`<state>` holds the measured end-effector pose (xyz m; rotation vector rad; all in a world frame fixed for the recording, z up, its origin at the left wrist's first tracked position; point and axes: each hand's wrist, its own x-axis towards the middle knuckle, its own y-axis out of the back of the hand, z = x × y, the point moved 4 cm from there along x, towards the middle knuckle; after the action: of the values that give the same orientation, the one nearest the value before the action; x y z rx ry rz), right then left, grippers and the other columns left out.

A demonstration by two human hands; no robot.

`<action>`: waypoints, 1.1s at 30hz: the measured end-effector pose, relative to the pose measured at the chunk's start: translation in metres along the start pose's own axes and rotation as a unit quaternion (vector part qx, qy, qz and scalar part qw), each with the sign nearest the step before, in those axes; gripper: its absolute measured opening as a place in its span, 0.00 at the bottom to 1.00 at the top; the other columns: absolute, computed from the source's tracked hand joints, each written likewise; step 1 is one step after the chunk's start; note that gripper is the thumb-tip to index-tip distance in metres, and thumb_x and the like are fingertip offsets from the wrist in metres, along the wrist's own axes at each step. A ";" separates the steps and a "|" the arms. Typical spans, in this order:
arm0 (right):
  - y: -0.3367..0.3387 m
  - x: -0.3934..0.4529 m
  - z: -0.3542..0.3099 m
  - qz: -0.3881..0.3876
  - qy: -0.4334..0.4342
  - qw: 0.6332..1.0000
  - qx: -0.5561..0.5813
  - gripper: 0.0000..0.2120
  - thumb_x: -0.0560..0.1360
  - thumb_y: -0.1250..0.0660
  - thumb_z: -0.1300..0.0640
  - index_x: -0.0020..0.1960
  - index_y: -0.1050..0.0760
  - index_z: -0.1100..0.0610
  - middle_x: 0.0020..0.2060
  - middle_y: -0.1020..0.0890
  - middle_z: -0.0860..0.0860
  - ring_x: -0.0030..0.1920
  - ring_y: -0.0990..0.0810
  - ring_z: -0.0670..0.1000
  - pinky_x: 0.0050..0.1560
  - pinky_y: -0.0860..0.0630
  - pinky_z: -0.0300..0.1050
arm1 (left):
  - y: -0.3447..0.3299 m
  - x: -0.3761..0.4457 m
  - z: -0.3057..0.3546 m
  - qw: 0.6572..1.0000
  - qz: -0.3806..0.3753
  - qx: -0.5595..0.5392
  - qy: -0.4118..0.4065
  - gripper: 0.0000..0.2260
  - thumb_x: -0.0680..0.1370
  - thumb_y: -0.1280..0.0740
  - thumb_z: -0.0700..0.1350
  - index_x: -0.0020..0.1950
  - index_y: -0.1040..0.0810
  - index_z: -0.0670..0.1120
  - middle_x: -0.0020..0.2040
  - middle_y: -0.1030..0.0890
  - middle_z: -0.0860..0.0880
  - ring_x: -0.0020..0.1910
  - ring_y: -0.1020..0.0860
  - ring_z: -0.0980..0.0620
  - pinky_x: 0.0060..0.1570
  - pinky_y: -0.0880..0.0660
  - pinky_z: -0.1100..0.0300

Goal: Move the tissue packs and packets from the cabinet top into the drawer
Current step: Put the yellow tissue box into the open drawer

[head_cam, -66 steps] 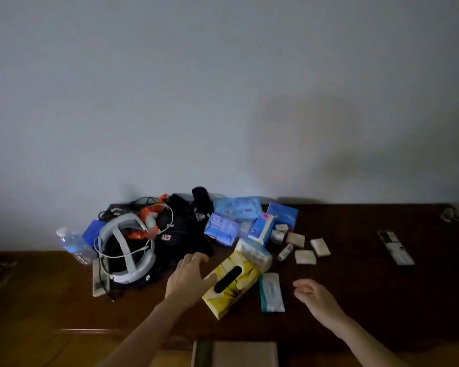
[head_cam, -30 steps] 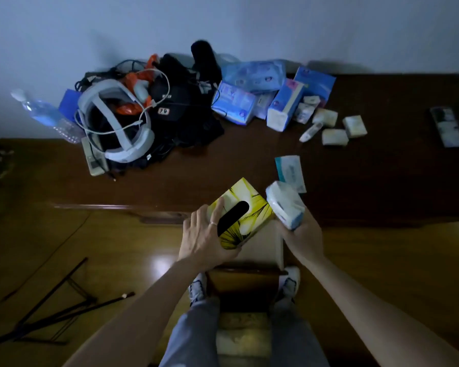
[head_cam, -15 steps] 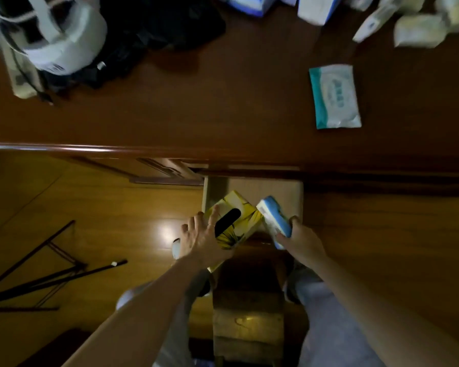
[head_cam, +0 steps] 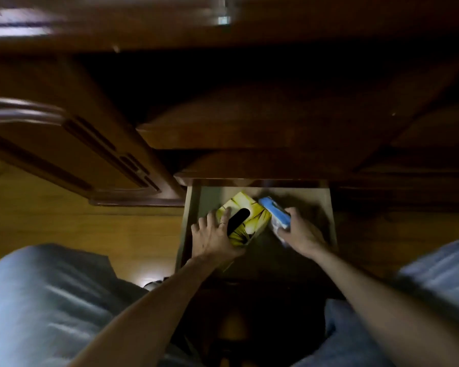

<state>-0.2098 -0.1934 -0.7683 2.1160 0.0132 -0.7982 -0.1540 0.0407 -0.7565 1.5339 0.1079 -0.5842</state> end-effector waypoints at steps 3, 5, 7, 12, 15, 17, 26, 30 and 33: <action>-0.021 0.020 -0.011 0.045 0.021 0.999 0.003 0.20 0.78 0.33 0.49 0.65 0.35 0.52 0.48 0.17 0.55 0.40 0.18 0.57 0.35 0.24 0.49 | -0.026 0.001 -0.006 0.999 0.050 0.008 0.003 0.54 0.65 0.39 0.79 0.83 0.54 0.56 0.77 0.38 0.40 0.71 0.34 0.35 0.66 0.32 0.40; -0.034 -0.007 -0.010 0.045 -0.011 0.999 -0.027 0.21 0.77 0.33 0.49 0.66 0.34 0.53 0.52 0.17 0.56 0.43 0.19 0.59 0.35 0.30 0.47 | -0.035 -0.021 -0.016 0.998 0.037 -0.029 0.046 0.52 0.67 0.33 0.75 0.83 0.52 0.56 0.78 0.39 0.38 0.72 0.35 0.34 0.67 0.32 0.40; -0.037 -0.025 -0.013 0.043 0.003 0.999 -0.020 0.25 0.76 0.32 0.48 0.69 0.36 0.51 0.55 0.19 0.55 0.49 0.18 0.60 0.42 0.25 0.48 | -0.026 -0.043 -0.024 0.994 0.083 -0.047 0.054 0.51 0.67 0.34 0.75 0.83 0.51 0.55 0.78 0.39 0.39 0.73 0.36 0.35 0.67 0.33 0.42; -0.021 -0.052 -0.012 0.050 0.026 0.998 -0.015 0.22 0.77 0.33 0.47 0.67 0.35 0.49 0.54 0.19 0.53 0.48 0.17 0.58 0.47 0.21 0.51 | -0.006 -0.062 -0.022 0.992 0.095 -0.055 0.058 0.52 0.68 0.36 0.77 0.82 0.53 0.55 0.79 0.39 0.38 0.73 0.33 0.35 0.67 0.31 0.43; -0.013 -0.061 -0.004 0.061 0.007 0.998 -0.021 0.22 0.76 0.31 0.48 0.67 0.35 0.48 0.55 0.19 0.50 0.45 0.18 0.54 0.41 0.21 0.47 | -0.005 -0.071 -0.018 0.992 0.085 -0.046 0.076 0.52 0.69 0.37 0.76 0.83 0.54 0.54 0.79 0.39 0.38 0.73 0.33 0.36 0.67 0.31 0.44; -0.014 -0.061 -0.001 0.069 -0.008 0.997 0.010 0.23 0.77 0.31 0.49 0.68 0.36 0.48 0.57 0.20 0.50 0.46 0.18 0.53 0.42 0.19 0.48 | -0.006 -0.069 -0.017 0.992 0.089 -0.019 0.084 0.51 0.70 0.42 0.78 0.83 0.55 0.52 0.79 0.38 0.38 0.74 0.34 0.36 0.67 0.32 0.44; -0.048 -0.037 0.007 0.074 -0.019 0.994 0.082 0.25 0.78 0.30 0.51 0.71 0.37 0.48 0.62 0.21 0.51 0.45 0.19 0.50 0.32 0.24 0.42 | -0.049 -0.047 -0.025 0.984 0.018 0.162 0.066 0.51 0.73 0.54 0.79 0.82 0.43 0.42 0.83 0.56 0.37 0.82 0.58 0.37 0.77 0.58 0.34; -0.046 -0.020 0.006 0.129 -0.008 0.986 0.101 0.26 0.78 0.29 0.51 0.72 0.36 0.49 0.61 0.20 0.51 0.40 0.22 0.47 0.29 0.28 0.38 | -0.041 -0.025 -0.019 0.992 0.089 0.084 -0.042 0.45 0.76 0.45 0.74 0.83 0.47 0.45 0.84 0.49 0.42 0.83 0.52 0.41 0.80 0.53 0.41; -0.036 -0.014 0.001 0.235 0.035 0.970 0.057 0.26 0.74 0.27 0.51 0.69 0.33 0.51 0.56 0.19 0.52 0.39 0.21 0.49 0.29 0.31 0.41 | -0.048 -0.011 -0.013 0.985 0.052 0.115 -0.121 0.41 0.79 0.48 0.71 0.84 0.52 0.49 0.85 0.52 0.44 0.83 0.53 0.43 0.80 0.50 0.42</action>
<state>-0.2315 -0.1674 -0.7865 2.1314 -0.4896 -0.4471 -0.1797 0.0598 -0.7965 1.6670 -0.2319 -0.7123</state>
